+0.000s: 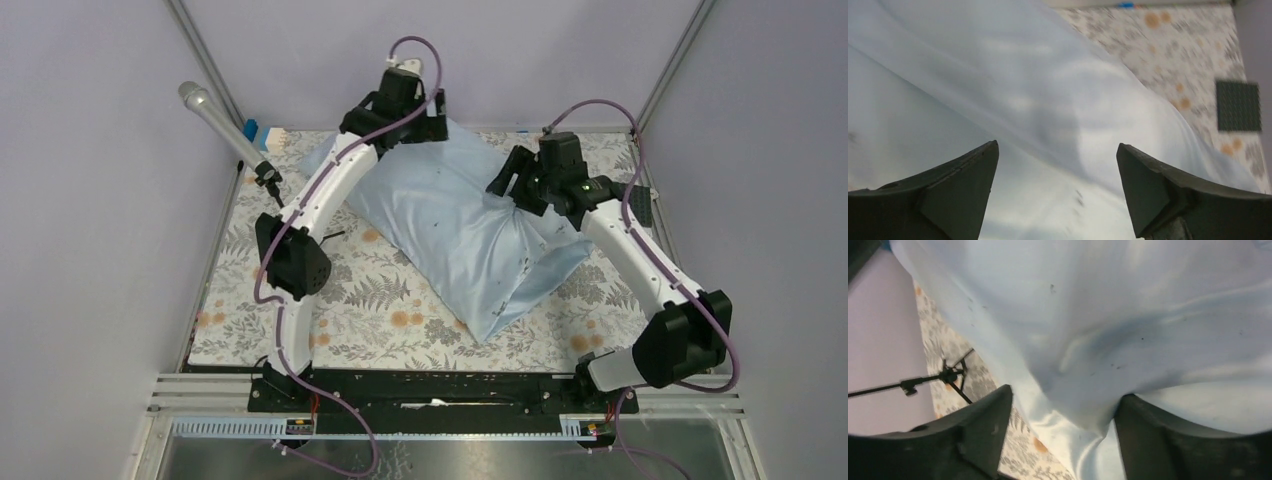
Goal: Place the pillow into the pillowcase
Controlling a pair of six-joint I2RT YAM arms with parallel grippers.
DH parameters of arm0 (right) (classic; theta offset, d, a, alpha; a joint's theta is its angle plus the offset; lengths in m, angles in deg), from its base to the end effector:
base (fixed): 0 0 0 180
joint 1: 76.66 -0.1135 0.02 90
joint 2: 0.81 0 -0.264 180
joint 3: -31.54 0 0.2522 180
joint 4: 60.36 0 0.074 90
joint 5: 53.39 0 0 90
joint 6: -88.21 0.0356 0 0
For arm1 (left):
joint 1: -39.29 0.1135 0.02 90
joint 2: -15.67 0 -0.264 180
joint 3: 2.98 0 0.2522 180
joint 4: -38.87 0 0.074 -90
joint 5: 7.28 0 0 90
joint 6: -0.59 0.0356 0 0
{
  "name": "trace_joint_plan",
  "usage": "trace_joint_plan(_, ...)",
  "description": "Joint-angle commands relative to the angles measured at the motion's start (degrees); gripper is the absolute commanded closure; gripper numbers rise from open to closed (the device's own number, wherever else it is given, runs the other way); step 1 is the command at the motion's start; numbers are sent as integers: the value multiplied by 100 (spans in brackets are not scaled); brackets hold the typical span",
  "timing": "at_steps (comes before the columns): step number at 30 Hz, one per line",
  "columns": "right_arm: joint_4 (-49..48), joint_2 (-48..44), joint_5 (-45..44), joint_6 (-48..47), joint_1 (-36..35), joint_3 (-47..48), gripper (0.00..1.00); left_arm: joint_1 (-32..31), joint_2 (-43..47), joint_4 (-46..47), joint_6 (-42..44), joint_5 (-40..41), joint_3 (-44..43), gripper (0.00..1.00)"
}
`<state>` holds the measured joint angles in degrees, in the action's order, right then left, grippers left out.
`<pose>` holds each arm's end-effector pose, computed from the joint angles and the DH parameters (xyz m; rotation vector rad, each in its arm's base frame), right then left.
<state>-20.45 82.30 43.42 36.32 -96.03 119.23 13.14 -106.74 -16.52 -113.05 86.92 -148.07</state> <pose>0.3089 0.1131 0.3325 0.3004 2.2492 0.6821 0.4377 -0.2120 0.3744 0.0041 2.1708 -0.4269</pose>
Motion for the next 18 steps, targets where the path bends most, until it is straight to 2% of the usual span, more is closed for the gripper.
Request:
trace_joint_plan(1,-160,-882,-792,-94,34,342,17,-1133,1466,688,439,174,906,3)
trace_joint_plan(4,-10,-1639,-1506,-69,46,-37,9,-1921,1994,877,710,838,1670,1)
trace_joint_plan(9,161,-2939,-2307,110,46,-832,8,-3045,2161,964,1008,1729,2424,1)
trace_joint_plan(13,218,-4072,-3011,165,44,-1222,6,-3749,1858,1084,1246,2279,2732,1)
trace_joint_plan(18,297,-4863,-3236,272,46,-1417,6,-4410,1081,1409,2080,3750,2617,1)
